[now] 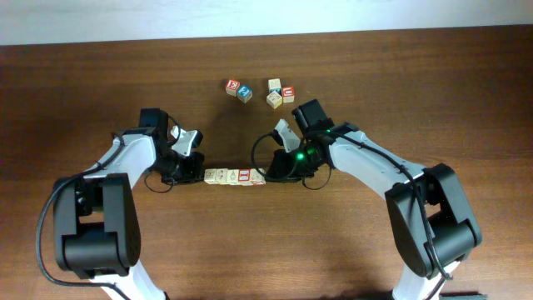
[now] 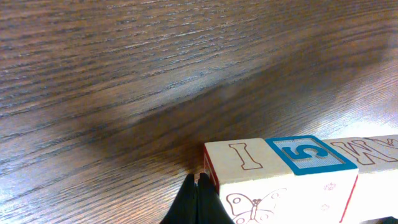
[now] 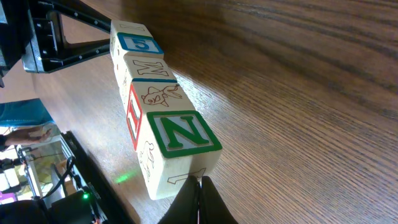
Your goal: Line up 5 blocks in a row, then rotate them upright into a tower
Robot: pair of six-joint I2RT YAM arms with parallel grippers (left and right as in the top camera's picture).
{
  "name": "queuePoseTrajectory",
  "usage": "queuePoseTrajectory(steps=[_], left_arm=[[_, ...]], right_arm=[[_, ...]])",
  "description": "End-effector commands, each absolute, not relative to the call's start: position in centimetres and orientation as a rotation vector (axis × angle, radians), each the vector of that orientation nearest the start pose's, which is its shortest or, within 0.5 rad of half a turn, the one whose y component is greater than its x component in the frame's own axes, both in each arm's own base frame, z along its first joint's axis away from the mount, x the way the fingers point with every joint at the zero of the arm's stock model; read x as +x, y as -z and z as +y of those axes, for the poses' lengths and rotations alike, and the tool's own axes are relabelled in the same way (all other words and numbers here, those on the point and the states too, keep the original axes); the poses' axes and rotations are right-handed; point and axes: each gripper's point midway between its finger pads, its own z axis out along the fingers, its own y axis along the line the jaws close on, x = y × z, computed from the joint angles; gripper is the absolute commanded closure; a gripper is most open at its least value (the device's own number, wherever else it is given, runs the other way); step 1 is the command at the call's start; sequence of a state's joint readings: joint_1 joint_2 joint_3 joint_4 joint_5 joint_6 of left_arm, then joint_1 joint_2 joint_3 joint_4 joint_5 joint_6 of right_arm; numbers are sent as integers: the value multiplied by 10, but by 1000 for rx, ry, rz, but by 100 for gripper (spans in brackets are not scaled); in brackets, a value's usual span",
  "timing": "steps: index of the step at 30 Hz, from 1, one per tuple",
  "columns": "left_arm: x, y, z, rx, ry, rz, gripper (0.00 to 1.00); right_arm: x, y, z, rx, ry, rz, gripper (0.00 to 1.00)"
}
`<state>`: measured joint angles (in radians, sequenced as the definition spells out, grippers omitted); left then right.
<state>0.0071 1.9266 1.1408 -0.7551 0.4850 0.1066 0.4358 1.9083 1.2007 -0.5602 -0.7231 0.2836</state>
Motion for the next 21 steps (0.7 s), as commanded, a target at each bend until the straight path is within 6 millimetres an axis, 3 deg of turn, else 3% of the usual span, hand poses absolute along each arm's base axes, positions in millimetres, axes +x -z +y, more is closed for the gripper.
queuePoseTrajectory(steps=[1,4,12,18,21], left_arm=[[328,-15,-109,185,965,2945,100],[328,-15,-109,185,965,2945,100],[328,-15,-109,185,965,2945,100],[328,-15,-109,186,964,2945,100],[328,-7,-98,185,854,2986,100]], right_arm=[[303,-79,293,-504,-1261,2783,96],[305,-74,289,-490,-1210,2803,96],[305,-29,275,-313,-1077,2975,96],[312,-20,268,-189,-986,3011,96],[312,-20,268,-188,-986,3012,96]])
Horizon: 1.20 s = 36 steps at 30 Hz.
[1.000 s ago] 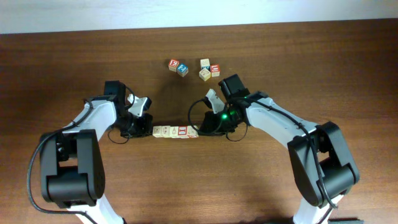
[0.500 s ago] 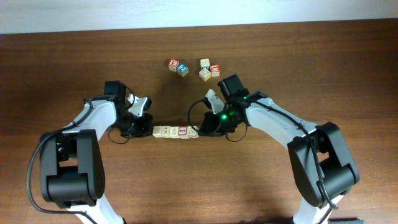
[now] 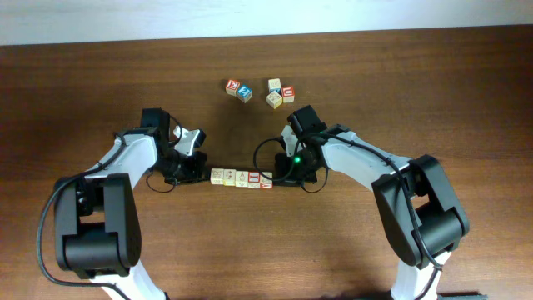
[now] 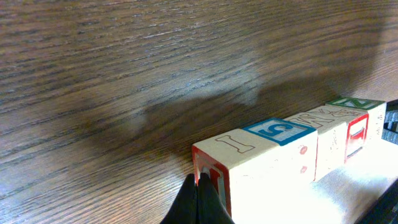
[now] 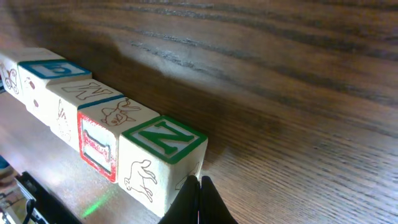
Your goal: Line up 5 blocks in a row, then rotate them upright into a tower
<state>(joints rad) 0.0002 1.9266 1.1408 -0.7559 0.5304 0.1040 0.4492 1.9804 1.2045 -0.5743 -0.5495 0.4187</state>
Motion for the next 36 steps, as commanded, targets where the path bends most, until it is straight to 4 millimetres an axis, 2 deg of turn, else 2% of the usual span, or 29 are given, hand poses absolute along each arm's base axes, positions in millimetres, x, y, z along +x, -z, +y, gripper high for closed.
queuePoseTrajectory(steps=[1,3,8,13,16,19,21,36], left_arm=[[327,-6,-95,184,823,2998,100],[327,-2,-90,175,769,3017,100],[327,11,-57,16,461,3109,100],[327,13,-48,-14,373,3125,100],[332,1,-47,-16,371,3132,100],[337,-15,-58,149,472,3108,100],[338,-19,-67,195,563,3079,100],[339,-23,-77,232,667,3041,100]], right_arm=[[312,-20,268,-189,-986,3012,96],[312,-20,268,-188,-986,3012,96],[312,-20,268,-188,-985,3013,96],[311,-20,268,-188,-985,3015,96],[311,-20,267,-183,-984,3021,95],[312,-20,263,-163,-991,3025,95],[312,-20,262,-162,-990,3028,96],[311,-20,263,-161,-995,3031,96]])
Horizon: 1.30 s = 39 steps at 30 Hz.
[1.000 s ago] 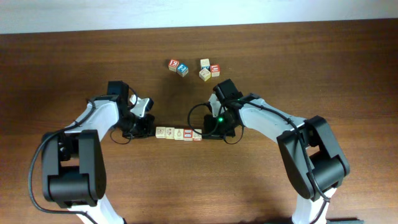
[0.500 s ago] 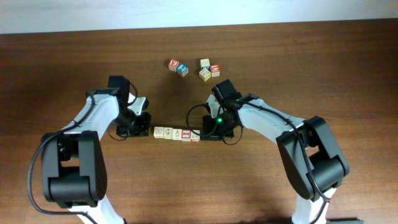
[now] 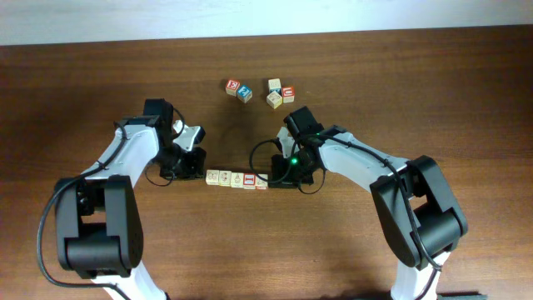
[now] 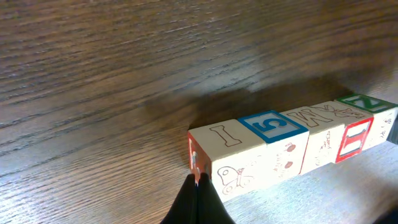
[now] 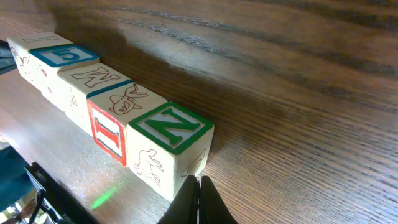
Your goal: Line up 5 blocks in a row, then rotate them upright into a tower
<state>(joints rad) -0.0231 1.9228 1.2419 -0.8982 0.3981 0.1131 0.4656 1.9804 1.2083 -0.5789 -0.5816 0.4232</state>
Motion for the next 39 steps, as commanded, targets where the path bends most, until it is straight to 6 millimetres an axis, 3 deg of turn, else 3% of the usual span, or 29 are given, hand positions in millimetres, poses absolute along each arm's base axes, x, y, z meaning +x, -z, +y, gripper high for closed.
queuePoseTrajectory(steps=[1,17,28,31,34,39], left_arm=[[339,-23,-78,232,668,3042,100],[336,-24,-85,215,732,3034,100],[335,-25,-85,213,739,3037,100],[335,-25,-85,213,739,3037,100],[335,-25,-85,213,739,3037,100],[335,-25,-85,213,739,3037,100]], right_arm=[[311,-20,263,-161,-995,3031,96],[309,-26,270,-185,-1072,3012,96],[306,-14,264,-72,-1024,3062,96],[305,-14,270,-90,-1088,3053,96],[304,-28,285,-234,-1254,2962,96],[305,-41,297,-343,-1374,2870,95]])
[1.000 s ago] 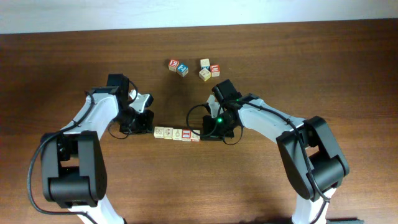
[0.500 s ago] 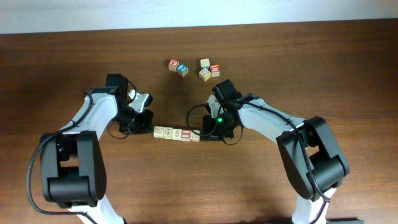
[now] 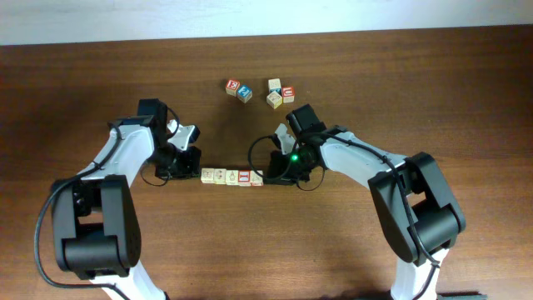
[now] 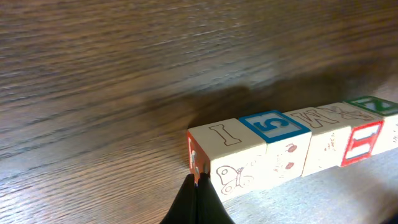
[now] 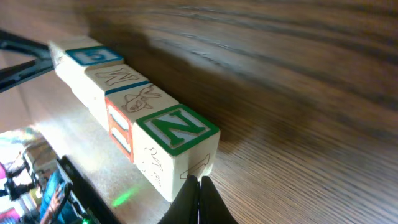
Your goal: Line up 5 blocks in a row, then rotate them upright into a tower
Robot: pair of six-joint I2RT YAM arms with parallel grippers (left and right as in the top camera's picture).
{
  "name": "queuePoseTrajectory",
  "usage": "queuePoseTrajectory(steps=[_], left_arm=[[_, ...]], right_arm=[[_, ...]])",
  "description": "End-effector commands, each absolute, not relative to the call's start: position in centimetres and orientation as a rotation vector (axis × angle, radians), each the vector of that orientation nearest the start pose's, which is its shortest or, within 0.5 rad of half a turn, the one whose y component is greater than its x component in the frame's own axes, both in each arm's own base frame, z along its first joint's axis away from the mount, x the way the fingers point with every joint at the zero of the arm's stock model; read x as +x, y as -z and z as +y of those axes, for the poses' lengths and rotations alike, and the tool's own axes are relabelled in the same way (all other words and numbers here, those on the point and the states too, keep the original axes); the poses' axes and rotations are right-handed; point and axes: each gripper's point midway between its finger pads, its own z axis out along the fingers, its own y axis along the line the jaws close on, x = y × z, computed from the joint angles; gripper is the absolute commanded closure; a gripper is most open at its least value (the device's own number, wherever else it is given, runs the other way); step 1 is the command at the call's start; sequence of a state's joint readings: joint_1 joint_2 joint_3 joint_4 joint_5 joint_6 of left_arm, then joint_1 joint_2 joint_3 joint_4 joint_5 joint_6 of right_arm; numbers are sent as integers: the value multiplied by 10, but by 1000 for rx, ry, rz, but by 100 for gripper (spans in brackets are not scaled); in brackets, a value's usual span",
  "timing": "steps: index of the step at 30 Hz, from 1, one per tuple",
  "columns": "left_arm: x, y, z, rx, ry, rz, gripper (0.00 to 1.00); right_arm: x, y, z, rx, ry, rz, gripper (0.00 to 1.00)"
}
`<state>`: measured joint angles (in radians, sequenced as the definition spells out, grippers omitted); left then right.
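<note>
Five wooden letter blocks lie end to end in a row [image 3: 231,177] at the table's middle. In the left wrist view the row starts with the I block [image 4: 227,142], followed by the blue 5 block [image 4: 273,124]. In the right wrist view it ends at the green N block [image 5: 177,127], next to the red I block [image 5: 120,124]. My left gripper [image 4: 198,182] is shut, its tip against the I block's end face. My right gripper [image 5: 199,182] is shut too, with its tip touching the N block's end. From overhead the left gripper [image 3: 196,172] and right gripper [image 3: 266,176] bracket the row.
Several loose blocks sit at the back: a red one [image 3: 233,86], a blue one [image 3: 244,93] and a small cluster [image 3: 281,93]. The brown wooden table [image 3: 375,242] stretches out on all sides. Cables loop beside both wrists.
The row of blocks lies slightly further left and more level than before. Both shut grippers have shifted left with it and still touch its two ends.
First the row lay between my two shut grippers, tips at its ends. It then stood a little further right and tilted. After that it was back toward the left, and now it lies furthest left, still bracketed at both ends.
</note>
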<state>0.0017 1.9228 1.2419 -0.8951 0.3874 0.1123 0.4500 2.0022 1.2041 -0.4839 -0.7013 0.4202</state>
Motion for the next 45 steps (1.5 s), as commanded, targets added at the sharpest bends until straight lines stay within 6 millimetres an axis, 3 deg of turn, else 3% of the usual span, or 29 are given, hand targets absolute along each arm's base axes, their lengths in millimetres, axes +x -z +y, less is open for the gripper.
queuePoseTrajectory(steps=[1,13,19,25,31,37,40,45], left_arm=[[335,-25,-85,213,739,3037,100],[335,-25,-87,208,750,3035,100],[335,-26,-88,207,769,3030,100],[335,-27,-90,207,790,3023,100],[333,-28,-101,246,807,3021,100],[332,-28,-107,279,801,3019,100],[332,-25,-107,275,805,3028,100],[324,-2,-110,220,861,3100,100]], right_arm=[[305,-42,297,-345,-1378,2868,95],[307,-56,301,-403,-1404,2807,96],[309,-25,289,-215,-1206,2946,96],[311,-14,282,-86,-1089,3005,96],[309,-8,282,-44,-1086,3027,96],[308,-10,285,-58,-1118,3022,96],[306,-22,298,-209,-1267,2945,95],[303,-36,310,-345,-1401,2854,95]])
